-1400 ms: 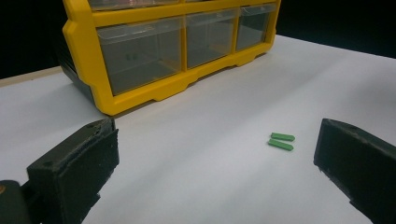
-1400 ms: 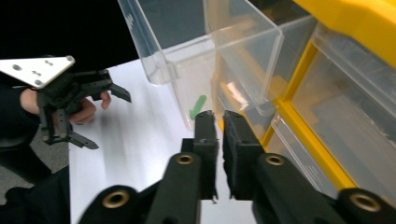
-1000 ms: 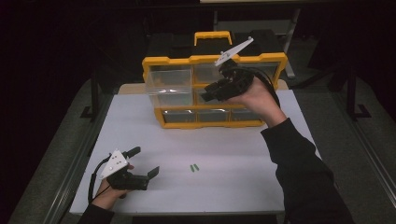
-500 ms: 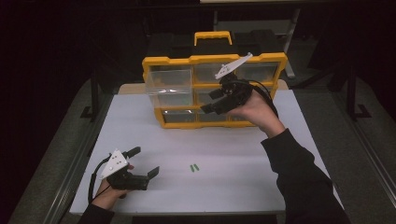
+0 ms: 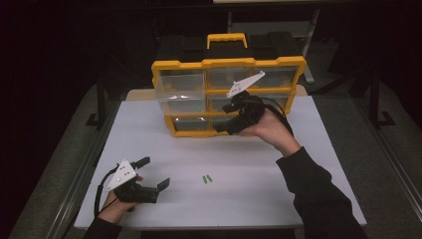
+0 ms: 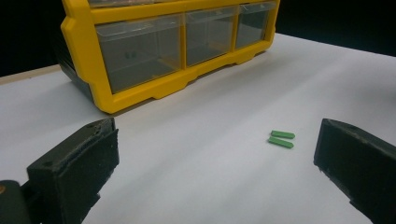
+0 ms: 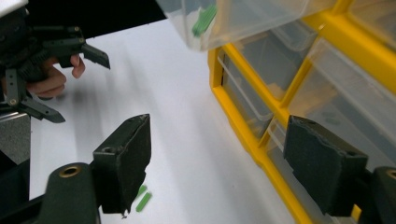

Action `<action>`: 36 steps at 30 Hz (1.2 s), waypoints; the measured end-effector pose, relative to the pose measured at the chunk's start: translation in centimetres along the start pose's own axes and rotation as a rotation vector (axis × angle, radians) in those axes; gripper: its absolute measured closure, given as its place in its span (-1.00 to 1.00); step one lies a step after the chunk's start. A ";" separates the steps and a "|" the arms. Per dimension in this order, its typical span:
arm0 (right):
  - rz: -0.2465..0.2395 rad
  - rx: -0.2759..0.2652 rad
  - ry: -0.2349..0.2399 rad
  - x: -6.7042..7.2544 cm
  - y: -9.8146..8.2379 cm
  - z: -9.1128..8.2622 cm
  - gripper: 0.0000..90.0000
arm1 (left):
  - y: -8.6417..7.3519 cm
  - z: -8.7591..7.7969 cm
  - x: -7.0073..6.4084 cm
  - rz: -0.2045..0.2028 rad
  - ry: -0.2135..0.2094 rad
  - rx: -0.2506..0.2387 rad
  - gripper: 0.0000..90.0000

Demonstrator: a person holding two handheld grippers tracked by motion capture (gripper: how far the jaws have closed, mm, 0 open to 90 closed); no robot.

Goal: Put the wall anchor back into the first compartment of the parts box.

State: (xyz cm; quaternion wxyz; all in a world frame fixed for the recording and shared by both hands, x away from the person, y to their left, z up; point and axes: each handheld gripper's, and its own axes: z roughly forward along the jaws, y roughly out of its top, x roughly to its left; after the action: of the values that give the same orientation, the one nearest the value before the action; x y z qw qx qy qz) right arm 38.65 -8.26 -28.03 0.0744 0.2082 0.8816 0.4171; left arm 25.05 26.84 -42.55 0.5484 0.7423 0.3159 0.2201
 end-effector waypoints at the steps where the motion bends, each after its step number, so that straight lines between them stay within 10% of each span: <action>1: -0.005 -0.002 0.002 0.0 -0.2 0.2 -0.50 | 0.0 0.0 0.0 -0.003 0.000 -0.004 -1.00; 36: 0.032 0.020 0.025 2.8 -5.3 4.4 -0.62 | 0.0 0.0 0.0 0.003 -0.002 0.004 -1.00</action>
State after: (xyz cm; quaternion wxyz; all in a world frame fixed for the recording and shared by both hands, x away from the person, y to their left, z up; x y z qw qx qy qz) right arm 35.86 -6.91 -34.77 0.0546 0.2179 0.8831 0.4119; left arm 25.00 26.84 -42.54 0.5469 0.7440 0.3149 0.2196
